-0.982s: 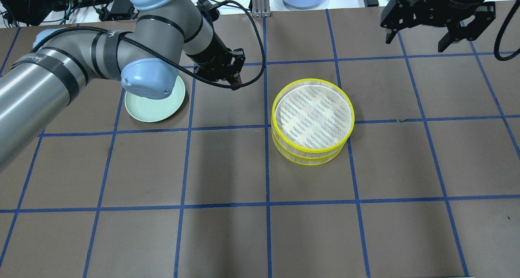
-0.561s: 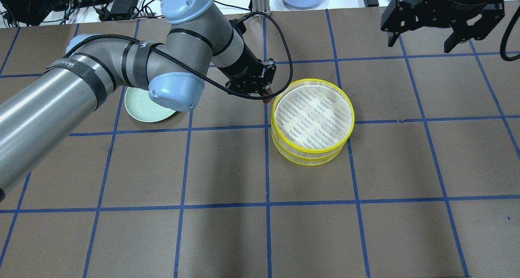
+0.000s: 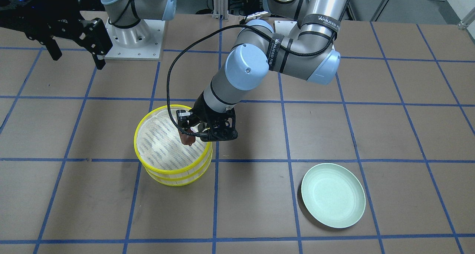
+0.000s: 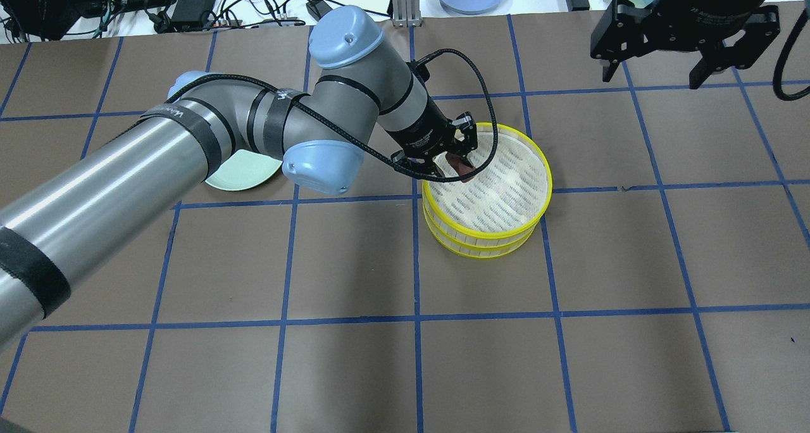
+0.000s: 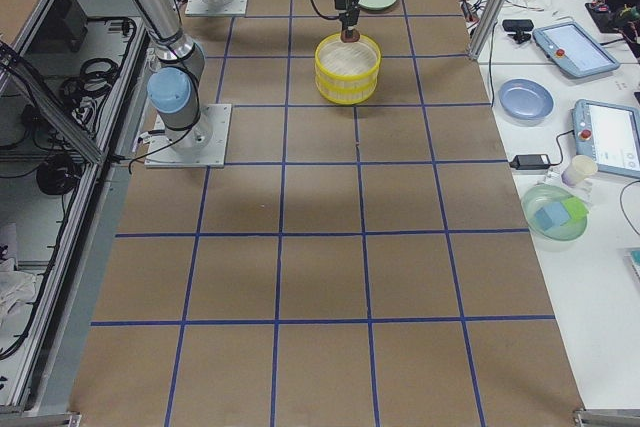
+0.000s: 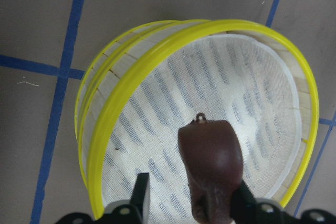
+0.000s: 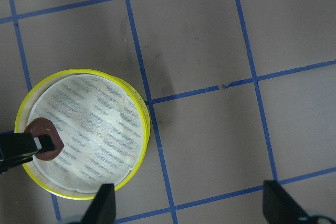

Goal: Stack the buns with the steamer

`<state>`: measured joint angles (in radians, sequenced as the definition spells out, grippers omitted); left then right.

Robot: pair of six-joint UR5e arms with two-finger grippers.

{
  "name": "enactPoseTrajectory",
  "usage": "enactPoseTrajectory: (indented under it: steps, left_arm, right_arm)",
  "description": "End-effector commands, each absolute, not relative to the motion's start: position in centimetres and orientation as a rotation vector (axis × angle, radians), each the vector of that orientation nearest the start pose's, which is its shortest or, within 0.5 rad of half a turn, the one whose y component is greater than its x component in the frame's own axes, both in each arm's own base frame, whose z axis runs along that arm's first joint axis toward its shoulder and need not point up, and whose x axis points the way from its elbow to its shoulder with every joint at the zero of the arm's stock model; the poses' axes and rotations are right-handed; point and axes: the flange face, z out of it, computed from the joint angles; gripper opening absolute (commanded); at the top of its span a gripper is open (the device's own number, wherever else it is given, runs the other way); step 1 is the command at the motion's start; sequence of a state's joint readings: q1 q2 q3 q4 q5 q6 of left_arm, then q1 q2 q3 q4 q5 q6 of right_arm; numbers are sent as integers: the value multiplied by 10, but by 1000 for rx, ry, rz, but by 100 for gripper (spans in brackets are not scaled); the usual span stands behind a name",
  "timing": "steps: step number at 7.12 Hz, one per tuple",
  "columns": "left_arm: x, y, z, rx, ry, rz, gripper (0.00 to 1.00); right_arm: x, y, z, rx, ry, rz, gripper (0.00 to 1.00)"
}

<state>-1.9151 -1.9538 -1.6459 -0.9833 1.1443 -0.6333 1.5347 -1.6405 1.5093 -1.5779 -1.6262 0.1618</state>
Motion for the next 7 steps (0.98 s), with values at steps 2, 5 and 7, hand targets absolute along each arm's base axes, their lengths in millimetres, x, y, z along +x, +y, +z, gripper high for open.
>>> enactPoseTrajectory:
  steps: [2, 5, 7]
  left_arm:
    - [-374, -526, 307, -445, 3539, 145, 100]
    - [-351, -533, 347, -461, 3502, -23, 100]
    - [-304, -544, 383, -168, 3389, -136, 100]
  right_arm:
    - [116, -480, 549, 302, 3112, -206, 100]
    - [123, -479, 549, 281, 3059, -195, 100]
    - [124, -479, 544, 265, 3074, -190, 100]
